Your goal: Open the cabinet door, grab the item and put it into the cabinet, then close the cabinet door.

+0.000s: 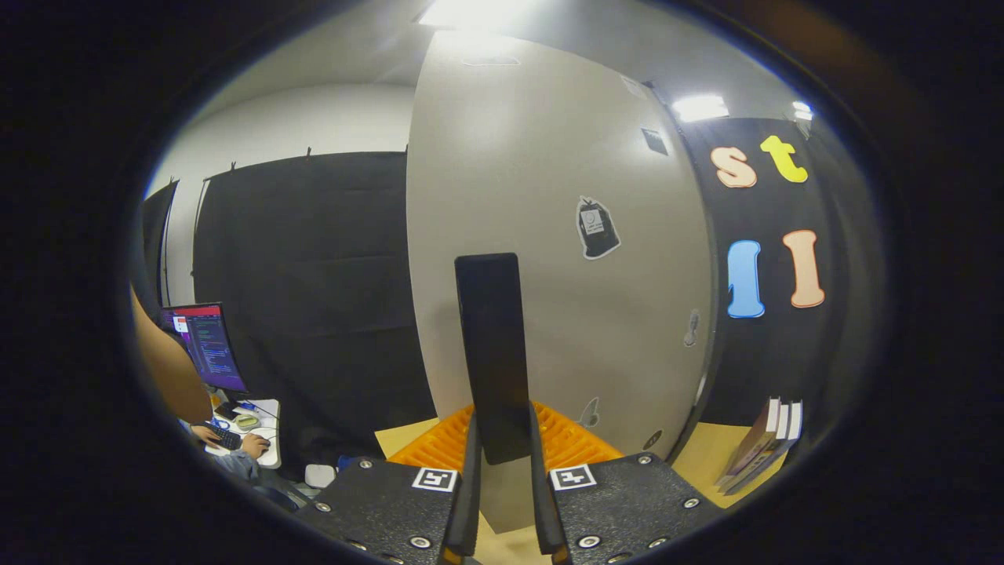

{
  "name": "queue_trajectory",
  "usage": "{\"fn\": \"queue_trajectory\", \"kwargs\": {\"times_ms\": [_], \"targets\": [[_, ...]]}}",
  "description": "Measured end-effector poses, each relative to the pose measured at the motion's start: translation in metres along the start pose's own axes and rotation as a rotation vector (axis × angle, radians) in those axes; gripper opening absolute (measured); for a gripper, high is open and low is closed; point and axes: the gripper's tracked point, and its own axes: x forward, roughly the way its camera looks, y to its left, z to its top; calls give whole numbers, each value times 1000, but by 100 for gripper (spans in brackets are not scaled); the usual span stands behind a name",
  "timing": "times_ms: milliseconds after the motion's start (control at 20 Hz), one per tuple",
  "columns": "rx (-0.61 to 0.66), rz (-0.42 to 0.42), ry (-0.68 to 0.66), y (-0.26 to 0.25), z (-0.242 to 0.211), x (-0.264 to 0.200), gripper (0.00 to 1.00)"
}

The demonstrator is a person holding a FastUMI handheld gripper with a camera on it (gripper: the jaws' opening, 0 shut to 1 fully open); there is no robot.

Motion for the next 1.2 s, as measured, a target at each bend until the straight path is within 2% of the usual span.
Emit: {"fn": "queue_trajectory", "kwargs": {"times_ms": [500, 750, 850, 950, 1050, 1200], "targets": [[52, -177, -35, -22, 2, -13, 30], [57, -356, -104, -51, 11, -16, 43], [95, -387, -108, -49, 9, -18, 44], [84, -443, -106, -56, 8, -24, 56], [47, -518, -115, -66, 8, -33, 81], [69, -646, -200, -63, 15, -52, 85]]}}
